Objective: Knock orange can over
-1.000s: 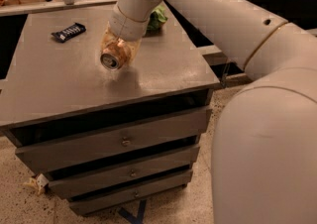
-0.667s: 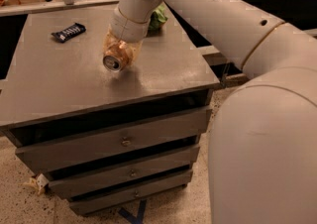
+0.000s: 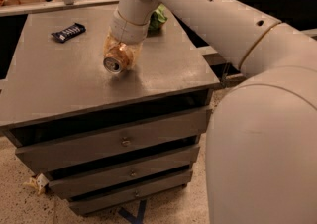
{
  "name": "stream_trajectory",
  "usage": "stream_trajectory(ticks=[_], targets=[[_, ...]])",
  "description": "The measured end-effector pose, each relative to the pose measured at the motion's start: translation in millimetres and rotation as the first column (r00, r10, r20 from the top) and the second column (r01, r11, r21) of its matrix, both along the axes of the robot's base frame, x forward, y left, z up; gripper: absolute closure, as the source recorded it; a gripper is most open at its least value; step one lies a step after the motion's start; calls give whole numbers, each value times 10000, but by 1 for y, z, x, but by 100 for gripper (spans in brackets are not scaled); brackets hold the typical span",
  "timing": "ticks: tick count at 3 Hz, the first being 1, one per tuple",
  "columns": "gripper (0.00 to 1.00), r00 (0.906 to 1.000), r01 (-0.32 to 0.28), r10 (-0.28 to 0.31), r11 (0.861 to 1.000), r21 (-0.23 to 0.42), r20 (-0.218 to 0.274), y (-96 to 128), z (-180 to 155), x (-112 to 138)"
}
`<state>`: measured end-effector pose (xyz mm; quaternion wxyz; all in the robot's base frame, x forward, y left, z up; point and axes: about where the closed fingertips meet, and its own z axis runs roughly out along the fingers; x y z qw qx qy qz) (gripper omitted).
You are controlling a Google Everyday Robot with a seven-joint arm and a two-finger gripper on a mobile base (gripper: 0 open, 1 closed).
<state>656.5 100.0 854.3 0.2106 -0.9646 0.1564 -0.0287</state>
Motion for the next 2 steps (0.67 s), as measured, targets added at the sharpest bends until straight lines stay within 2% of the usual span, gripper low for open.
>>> stream_trajectory(ticks=[2], targets=[[38, 9996, 187, -184, 9997, 131, -198, -3, -1, 0]])
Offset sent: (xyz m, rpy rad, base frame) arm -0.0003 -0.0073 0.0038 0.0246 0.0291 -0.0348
